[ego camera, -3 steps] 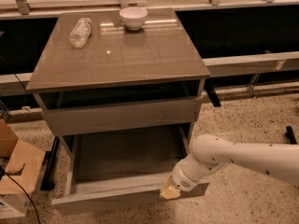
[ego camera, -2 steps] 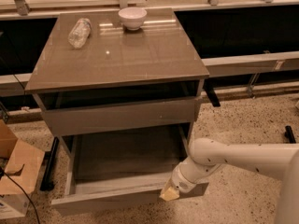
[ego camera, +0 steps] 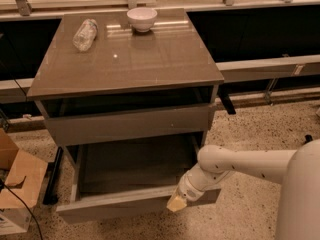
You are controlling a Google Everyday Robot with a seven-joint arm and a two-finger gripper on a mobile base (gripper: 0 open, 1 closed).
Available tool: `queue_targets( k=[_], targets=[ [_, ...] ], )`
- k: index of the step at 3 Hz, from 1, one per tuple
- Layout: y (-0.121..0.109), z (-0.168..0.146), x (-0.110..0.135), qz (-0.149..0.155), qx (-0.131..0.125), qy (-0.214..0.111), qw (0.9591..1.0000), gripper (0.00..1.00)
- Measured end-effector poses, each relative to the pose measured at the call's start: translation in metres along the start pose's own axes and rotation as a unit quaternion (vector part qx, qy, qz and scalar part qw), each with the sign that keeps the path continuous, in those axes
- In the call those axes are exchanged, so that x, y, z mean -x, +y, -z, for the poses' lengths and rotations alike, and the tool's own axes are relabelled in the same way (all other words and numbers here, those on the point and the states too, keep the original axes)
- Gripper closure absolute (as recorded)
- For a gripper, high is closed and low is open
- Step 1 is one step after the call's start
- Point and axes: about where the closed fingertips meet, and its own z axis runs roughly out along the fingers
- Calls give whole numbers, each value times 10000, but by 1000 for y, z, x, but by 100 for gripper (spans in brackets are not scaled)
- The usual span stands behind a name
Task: Close middle drawer
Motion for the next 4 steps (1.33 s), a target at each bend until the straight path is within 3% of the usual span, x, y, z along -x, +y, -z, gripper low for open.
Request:
queue_targets(
  k=[1,2,3,4],
  targets=[
    [0,0,1,6,9,-16,10000,100],
    [-16,3,31,68,155,-265,9995,100],
    [-18,5,33,66,148,-292,9994,100],
    [-32,1,27,-240,-207,-429,9986,100]
  ],
)
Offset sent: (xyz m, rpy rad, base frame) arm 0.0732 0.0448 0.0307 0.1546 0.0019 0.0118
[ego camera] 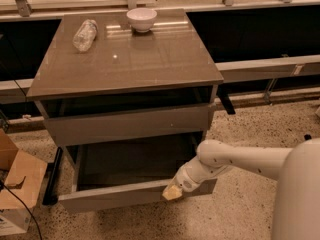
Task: Close middle drawer
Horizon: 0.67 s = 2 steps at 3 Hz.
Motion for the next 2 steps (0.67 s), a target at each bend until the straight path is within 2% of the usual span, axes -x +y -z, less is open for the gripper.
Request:
queue_targets(
  k=[1,2],
  targets=[
    [-1,-1,0,-5,-18,-3,10000,100],
    [-21,-11,9,-29,-90,-108,9999,81]
  ],
)
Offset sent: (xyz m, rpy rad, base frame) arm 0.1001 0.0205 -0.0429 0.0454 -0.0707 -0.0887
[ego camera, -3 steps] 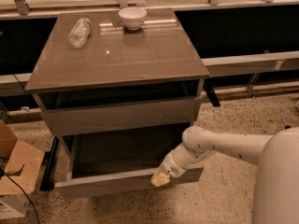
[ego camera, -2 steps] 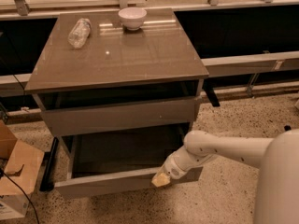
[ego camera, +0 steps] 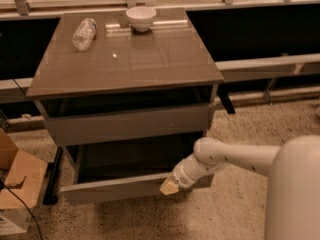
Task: Close middle drawer
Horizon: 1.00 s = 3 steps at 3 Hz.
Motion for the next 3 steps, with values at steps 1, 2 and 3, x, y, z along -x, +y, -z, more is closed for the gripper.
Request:
queue_targets(
  k=[1,2,3],
  targets=[
    [1,0,0,0,0,0,10000,58],
    [-30,-8,14,8,-138,-86,9999,34],
    [-28,-7,13,7,-138,-85,9999,11]
  ],
)
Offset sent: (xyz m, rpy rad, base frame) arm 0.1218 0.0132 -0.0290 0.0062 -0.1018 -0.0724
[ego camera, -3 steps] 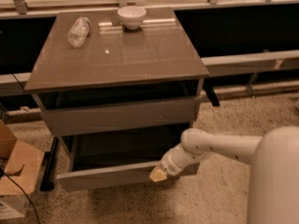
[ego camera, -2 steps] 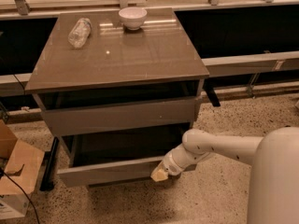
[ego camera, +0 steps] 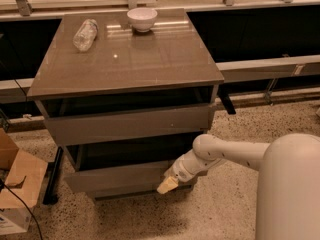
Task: Close middle drawer
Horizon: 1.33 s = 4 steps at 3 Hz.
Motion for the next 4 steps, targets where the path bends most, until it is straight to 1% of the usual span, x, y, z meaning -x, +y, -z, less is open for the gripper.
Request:
queue_targets(
  k=[1,2,3,4],
  targets=[
    [-24,-2,11,13,-154,-53,9999,0],
    [-23,-2,11,13,-155,-53,9999,0],
    [-49,-3,27,76,-347,-114,9993,0],
    [-47,-3,26,76,-347,-114,9993,0]
  ],
)
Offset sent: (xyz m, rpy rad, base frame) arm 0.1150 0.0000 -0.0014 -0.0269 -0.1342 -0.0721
